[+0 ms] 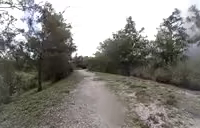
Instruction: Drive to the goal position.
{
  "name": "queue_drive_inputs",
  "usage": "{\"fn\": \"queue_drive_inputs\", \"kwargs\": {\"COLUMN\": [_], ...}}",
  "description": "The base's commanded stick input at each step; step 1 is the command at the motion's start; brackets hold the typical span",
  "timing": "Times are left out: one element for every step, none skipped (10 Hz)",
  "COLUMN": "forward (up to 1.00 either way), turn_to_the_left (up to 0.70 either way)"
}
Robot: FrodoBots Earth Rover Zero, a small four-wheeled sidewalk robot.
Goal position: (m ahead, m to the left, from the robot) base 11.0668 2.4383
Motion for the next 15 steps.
{"fn": "queue_drive_inputs", "kwargs": {"forward": [0.85,0.85,0.85,0.85,0.85,0.85,0.85,0.85,0.85,0.85,0.85,0.85,0.85,0.85,0.85], "turn_to_the_left": [0.00,0.00,0.00,0.00,0.00,0.00,0.00,0.00,0.00,-0.14,-0.31,-0.13,0.00,0.00,0.00]}}
